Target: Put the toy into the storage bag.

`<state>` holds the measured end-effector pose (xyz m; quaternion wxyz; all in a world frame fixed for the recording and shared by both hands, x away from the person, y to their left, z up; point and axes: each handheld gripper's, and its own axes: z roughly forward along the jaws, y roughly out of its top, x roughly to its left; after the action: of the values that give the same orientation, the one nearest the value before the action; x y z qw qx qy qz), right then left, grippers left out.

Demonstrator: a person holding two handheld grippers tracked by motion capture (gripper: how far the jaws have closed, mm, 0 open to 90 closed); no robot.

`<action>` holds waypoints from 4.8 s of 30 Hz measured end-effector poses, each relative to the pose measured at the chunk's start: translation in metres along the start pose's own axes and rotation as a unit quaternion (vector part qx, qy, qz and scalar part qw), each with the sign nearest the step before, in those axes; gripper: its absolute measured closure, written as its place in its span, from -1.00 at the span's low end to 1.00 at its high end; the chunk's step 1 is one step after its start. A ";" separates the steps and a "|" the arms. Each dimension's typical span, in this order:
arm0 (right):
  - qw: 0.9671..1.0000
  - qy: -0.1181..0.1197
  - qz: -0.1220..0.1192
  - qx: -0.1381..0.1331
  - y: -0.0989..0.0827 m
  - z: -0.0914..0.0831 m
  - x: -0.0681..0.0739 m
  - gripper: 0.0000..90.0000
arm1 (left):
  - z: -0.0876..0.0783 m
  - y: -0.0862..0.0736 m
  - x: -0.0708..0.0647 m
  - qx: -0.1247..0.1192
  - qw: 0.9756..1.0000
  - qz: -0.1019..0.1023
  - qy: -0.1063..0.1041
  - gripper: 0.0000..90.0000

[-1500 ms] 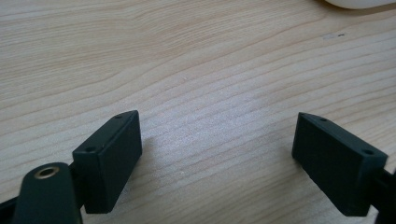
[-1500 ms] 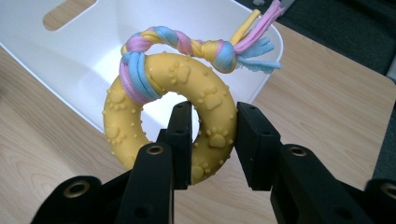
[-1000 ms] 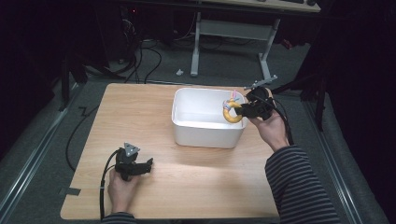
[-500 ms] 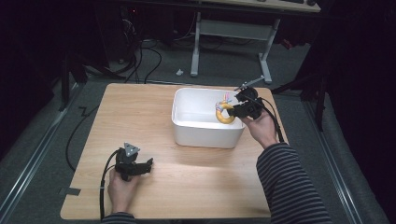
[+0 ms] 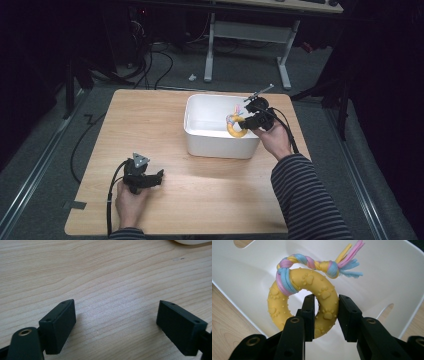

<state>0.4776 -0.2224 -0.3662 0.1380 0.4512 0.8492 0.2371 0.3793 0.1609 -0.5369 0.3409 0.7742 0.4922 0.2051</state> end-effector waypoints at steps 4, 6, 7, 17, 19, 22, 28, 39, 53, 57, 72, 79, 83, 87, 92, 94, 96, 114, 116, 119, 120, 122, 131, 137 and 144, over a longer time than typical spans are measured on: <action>1.000 -0.002 0.000 0.009 -0.001 0.005 0.002 0.52 | 0.000 0.000 0.000 0.000 1.000 0.000 0.000 -0.64; 1.000 -0.002 -0.003 0.011 -0.001 0.006 0.002 0.52 | 0.000 0.000 0.000 0.000 1.000 0.000 0.000 -0.64; 1.000 -0.002 -0.003 0.012 -0.001 0.006 0.002 0.52 | 0.000 0.000 0.000 0.000 1.000 0.000 0.000 -0.64; 1.000 0.005 -0.009 0.027 -0.001 0.013 0.007 0.52 | 0.000 0.000 0.000 0.000 1.000 0.000 0.000 -0.64; 0.999 0.008 -0.006 0.031 -0.002 0.016 0.008 0.52 | 0.000 0.000 0.000 0.000 1.000 0.000 0.000 -0.64; 0.999 0.010 -0.002 0.034 -0.003 0.018 0.007 0.52 | 0.000 0.000 0.000 0.000 1.000 0.000 0.000 -0.64; 0.999 0.012 0.000 0.038 -0.004 0.019 0.007 0.52 | 0.000 0.000 0.000 0.000 1.000 0.000 0.000 -0.64; 1.000 0.019 0.004 0.010 -0.008 0.010 0.005 0.14 | 0.000 0.000 0.000 0.000 1.000 0.000 0.001 -0.63; 0.998 0.006 0.020 -0.052 -0.031 -0.029 -0.013 0.00 | 0.000 0.000 0.000 0.000 1.000 0.000 0.001 -0.63; 0.998 -0.002 0.026 -0.056 -0.038 -0.038 -0.019 0.00 | 0.000 0.000 -0.001 0.001 1.000 0.000 0.001 -0.64; 0.995 -0.011 0.054 -0.087 -0.067 -0.059 -0.039 -0.01 | 0.000 -0.001 -0.001 0.000 1.000 0.000 0.002 -0.64; 0.993 -0.013 0.072 -0.098 -0.086 -0.071 -0.049 -0.02 | -0.001 -0.001 -0.001 0.001 1.000 0.001 0.001 -0.64; 0.992 -0.031 0.068 -0.101 -0.097 -0.076 -0.049 -0.02 | 0.000 -0.001 -0.001 0.000 1.000 0.001 0.001 -0.64; 0.992 -0.042 0.067 -0.096 -0.107 -0.078 -0.048 -0.03 | 0.000 -0.001 -0.001 0.000 1.000 0.001 0.001 -0.64; 0.991 -0.035 0.076 -0.104 -0.119 -0.080 -0.050 -0.03 | 0.000 -0.001 -0.001 0.000 1.000 0.001 0.001 -0.64; 0.991 -0.035 0.079 -0.099 -0.123 -0.079 -0.050 -0.01 | 0.000 -0.001 -0.001 0.000 1.000 0.001 0.001 -0.64; 0.992 -0.034 0.079 -0.094 -0.124 -0.078 -0.051 0.01 | 0.000 -0.001 -0.001 0.000 1.000 0.001 0.001 -0.64; 0.994 -0.053 0.049 -0.085 -0.136 -0.079 -0.025 0.06 | 0.000 -0.001 -0.001 0.000 1.000 0.000 0.001 -0.64; 0.994 -0.040 0.056 -0.089 -0.145 -0.074 -0.022 0.07 | 0.000 -0.001 -0.001 0.000 1.000 0.001 0.001 -0.64; 0.994 -0.042 0.060 -0.086 -0.151 -0.068 -0.021 0.07 | 0.000 -0.001 -0.001 0.000 1.000 0.001 0.001 -0.64; 0.994 -0.038 0.064 -0.085 -0.155 -0.065 -0.022 0.07 | -0.001 -0.001 -0.001 0.000 1.000 0.001 0.001 -0.64; 0.993 -0.032 0.071 -0.084 -0.160 -0.060 -0.023 0.07 | 0.000 -0.001 -0.001 0.000 1.000 0.001 0.001 -0.64; 0.993 -0.018 0.087 -0.083 -0.176 -0.039 -0.024 0.06 | 0.000 -0.001 -0.001 0.000 1.000 0.001 0.001 -0.64; 0.992 -0.007 0.084 -0.094 -0.182 -0.025 -0.023 -0.06 | -0.001 -0.001 -0.001 0.000 1.000 0.001 0.001 -0.64; 0.993 -0.003 0.086 -0.086 -0.186 -0.006 -0.022 -0.12 | -0.001 -0.001 -0.001 0.000 1.000 0.001 0.001 -0.64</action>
<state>0.3569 -0.3317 -0.4592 0.1583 0.5102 0.7830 0.3188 0.3782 0.1608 -0.5370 0.3403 0.7743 0.4920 0.2064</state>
